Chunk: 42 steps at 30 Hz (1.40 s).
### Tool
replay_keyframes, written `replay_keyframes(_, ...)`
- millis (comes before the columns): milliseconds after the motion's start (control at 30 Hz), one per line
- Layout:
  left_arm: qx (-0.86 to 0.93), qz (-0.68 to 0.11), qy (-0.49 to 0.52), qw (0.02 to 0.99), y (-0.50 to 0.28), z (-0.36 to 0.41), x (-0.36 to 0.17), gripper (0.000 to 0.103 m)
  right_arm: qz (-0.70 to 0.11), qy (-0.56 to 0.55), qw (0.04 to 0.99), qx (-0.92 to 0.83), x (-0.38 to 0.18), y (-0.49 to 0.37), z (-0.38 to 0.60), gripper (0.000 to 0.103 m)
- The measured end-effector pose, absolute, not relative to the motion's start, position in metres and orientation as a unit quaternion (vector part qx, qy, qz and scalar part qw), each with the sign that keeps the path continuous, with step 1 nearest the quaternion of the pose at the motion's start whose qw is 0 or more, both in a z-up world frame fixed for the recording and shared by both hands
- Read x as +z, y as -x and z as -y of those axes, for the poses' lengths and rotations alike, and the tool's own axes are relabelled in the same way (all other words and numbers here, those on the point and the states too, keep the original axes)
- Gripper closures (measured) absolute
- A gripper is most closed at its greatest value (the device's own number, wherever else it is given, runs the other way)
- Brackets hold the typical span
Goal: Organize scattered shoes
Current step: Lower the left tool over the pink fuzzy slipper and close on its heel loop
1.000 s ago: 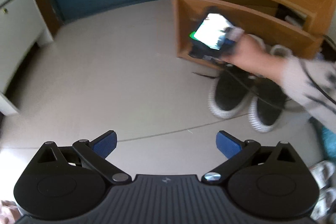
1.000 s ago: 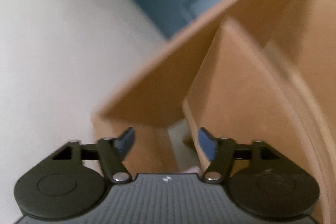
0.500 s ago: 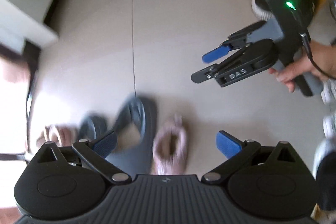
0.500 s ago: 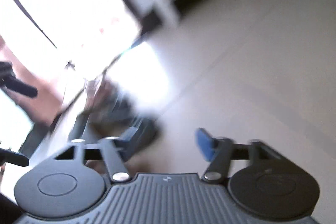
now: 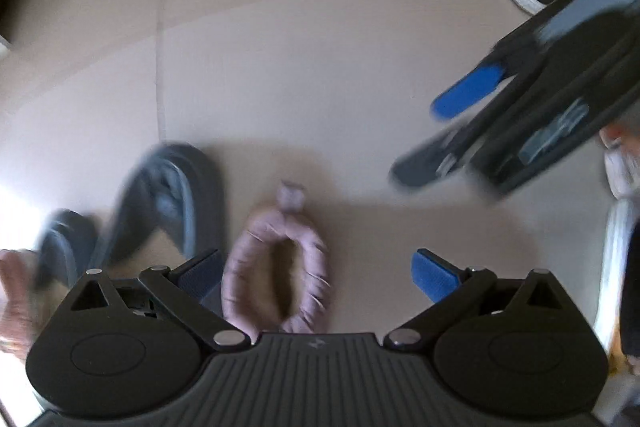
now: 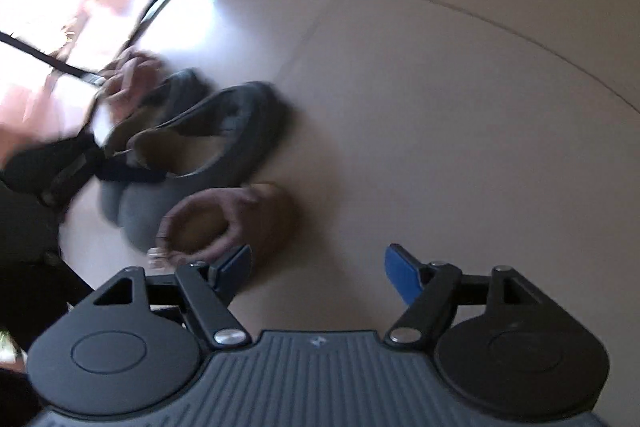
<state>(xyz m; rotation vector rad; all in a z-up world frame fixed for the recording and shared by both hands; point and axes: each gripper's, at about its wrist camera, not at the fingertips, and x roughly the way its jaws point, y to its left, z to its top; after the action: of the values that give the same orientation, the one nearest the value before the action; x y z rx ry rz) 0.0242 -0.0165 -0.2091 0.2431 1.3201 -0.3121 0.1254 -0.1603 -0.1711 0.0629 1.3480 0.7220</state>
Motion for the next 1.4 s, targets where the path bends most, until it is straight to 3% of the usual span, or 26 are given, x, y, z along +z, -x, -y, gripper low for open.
replay_keyframes(200,-0.138,-0.605,-0.131,0.773,-0.031,0.001,-0.207,0.009,-0.591,-0.097,0.735,0.316,-0.173,-0.121,0.198,0.023)
replay_keyframes(467,-0.131,-0.657,-0.117,0.733,-0.044,0.004,-0.209,0.009,-0.601,-0.085,0.719,0.340,-0.190,-0.128,0.186,0.021)
replay_keyframes(600,-0.106,-0.635,-0.109,0.757,-0.037,-0.010,-0.185,0.008,-0.608,-0.086,0.708,0.349,-0.190,-0.134,0.185,0.014)
replay_keyframes(700,-0.122,-0.616,-0.131,0.767,-0.036,-0.015,-0.183,0.011,-0.595,-0.084,0.711,0.365,-0.182,-0.132,0.189,0.014)
replay_keyframes(767,-0.142,-0.614,-0.144,0.763,-0.036,-0.015,-0.191,0.031,-0.586,-0.074,0.715,0.374,-0.178,-0.128,0.191,0.014)
replay_keyframes(800,-0.150,-0.615,-0.150,0.760,-0.038,-0.015,-0.198,0.034,-0.582,-0.070,0.718,0.376,-0.176,-0.126,0.193,0.014)
replay_keyframes(1000,-0.193,-0.638,-0.133,0.734,-0.041,-0.017,-0.235,0.036,-0.566,-0.057,0.736,0.367,-0.168,-0.125,0.199,0.014)
replay_keyframes(1133,-0.193,-0.635,-0.144,0.734,-0.040,-0.009,-0.238,0.081,-0.574,-0.061,0.733,0.360,-0.174,-0.128,0.198,0.014)
replay_keyframes(1233,-0.170,-0.620,-0.205,0.738,-0.036,0.008,-0.244,0.080,-0.579,-0.057,0.730,0.359,-0.179,-0.131,0.194,0.014)
replay_keyframes(1400,-0.145,-0.594,-0.196,0.767,-0.036,0.020,-0.236,0.082,-0.565,-0.044,0.737,0.367,-0.175,-0.129,0.188,0.014)
